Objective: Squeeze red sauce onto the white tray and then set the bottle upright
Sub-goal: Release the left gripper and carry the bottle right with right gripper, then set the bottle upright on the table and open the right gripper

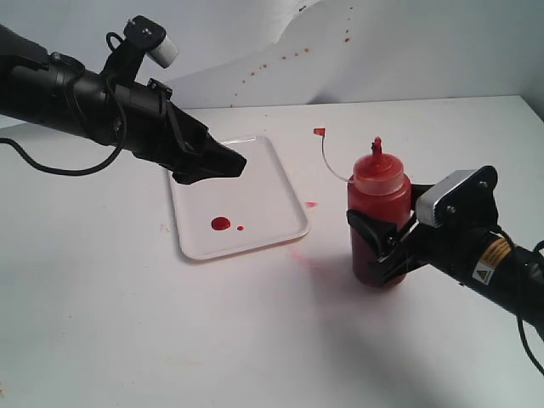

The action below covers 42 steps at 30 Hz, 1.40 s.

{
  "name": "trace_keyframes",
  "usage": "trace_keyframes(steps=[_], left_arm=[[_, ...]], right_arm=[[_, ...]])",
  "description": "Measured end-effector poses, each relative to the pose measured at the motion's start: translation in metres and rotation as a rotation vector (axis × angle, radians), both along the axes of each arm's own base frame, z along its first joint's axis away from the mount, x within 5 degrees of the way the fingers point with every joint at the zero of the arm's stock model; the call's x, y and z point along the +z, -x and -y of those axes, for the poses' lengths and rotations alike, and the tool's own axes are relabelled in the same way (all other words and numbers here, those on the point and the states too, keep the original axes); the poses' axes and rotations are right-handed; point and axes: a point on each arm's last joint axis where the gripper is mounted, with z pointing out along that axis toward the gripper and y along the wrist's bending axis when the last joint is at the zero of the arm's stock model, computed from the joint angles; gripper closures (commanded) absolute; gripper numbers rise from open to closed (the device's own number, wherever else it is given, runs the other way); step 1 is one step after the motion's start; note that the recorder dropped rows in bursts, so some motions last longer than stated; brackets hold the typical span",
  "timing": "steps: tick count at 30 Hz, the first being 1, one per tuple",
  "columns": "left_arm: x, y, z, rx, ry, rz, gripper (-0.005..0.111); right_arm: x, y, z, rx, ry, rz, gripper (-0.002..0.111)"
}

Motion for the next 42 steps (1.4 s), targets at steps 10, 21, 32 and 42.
trace_keyframes(steps=[10,21,32,42], left_arm=[[0.0,0.0,0.0,0.002,0.001,-0.003,0.02],[0.0,0.0,0.0,0.004,0.002,-0.004,0.02],[0.0,0.0,0.0,0.004,0.002,-0.004,0.02],[0.0,-0.0002,-0.0001,0.005,0.001,-0.003,0.02]], right_arm=[[-0.0007,-0.002,0.0019,-0.044,-0.052,-0.05,0.033],[-0.0007,-0.0022,0.0017,-0.049,-0.076,-0.069,0.033],[-0.001,-0.0017,0.0012,-0.069,-0.17,-0.141,0.033],[0.0048,0.0032,0.0019,-0.065,-0.168,-0.139,0.033]])
